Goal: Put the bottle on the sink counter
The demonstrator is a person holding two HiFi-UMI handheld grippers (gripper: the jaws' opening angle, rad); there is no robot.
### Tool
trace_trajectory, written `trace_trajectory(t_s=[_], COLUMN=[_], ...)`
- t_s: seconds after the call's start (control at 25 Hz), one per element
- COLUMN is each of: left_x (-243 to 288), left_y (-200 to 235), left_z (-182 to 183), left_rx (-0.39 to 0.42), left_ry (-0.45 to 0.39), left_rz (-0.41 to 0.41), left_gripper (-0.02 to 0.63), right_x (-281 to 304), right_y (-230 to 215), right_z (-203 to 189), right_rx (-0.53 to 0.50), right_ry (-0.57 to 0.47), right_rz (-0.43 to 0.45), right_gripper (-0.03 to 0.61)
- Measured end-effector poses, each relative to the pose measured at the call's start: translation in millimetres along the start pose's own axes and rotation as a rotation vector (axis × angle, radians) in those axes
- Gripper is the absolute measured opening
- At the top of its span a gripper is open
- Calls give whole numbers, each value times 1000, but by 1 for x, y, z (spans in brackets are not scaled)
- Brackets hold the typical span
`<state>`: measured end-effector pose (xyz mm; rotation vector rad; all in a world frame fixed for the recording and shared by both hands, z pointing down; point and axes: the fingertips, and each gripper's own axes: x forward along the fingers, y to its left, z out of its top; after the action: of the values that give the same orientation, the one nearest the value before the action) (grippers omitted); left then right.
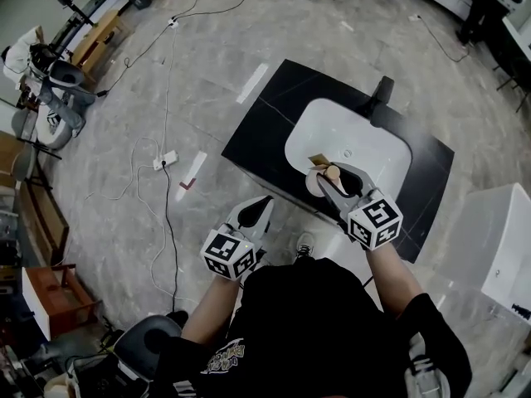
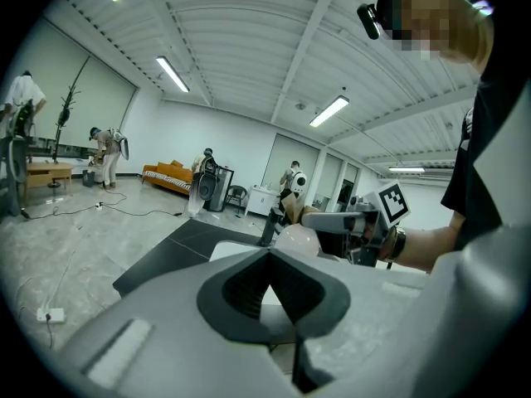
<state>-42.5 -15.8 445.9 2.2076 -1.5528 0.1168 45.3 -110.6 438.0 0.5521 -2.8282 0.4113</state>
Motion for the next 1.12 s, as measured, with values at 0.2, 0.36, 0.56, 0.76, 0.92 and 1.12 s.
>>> trace_trajectory(t_s=[0.2,0.36,0.56,0.76,0.92,1.12], left_x=[13,22,33,45,56,67], left_y=[-6,-5,0,11,25,48], left_z=[13,19,22,29,34,51], left_rx=[19,39,46,64,79,104], left_ry=[2,4,14,14,23,35], left_rz=[-9,-23,-40,-73,-113,-162], left_gripper=[0,0,0,0,0,0], right_x=[-3,0,3,11,25,48], right_y=[-9,-18,-27,-36,-45,-56], right_z=[6,9,10,9,10,21], right_rx=[5,1,11,18,24,39], right_ry=[-6,-14,-18,-19,-20,-31], right_rz=[2,-10,-28,-56,-93,-142], right_gripper=[167,167,167,167,167,167])
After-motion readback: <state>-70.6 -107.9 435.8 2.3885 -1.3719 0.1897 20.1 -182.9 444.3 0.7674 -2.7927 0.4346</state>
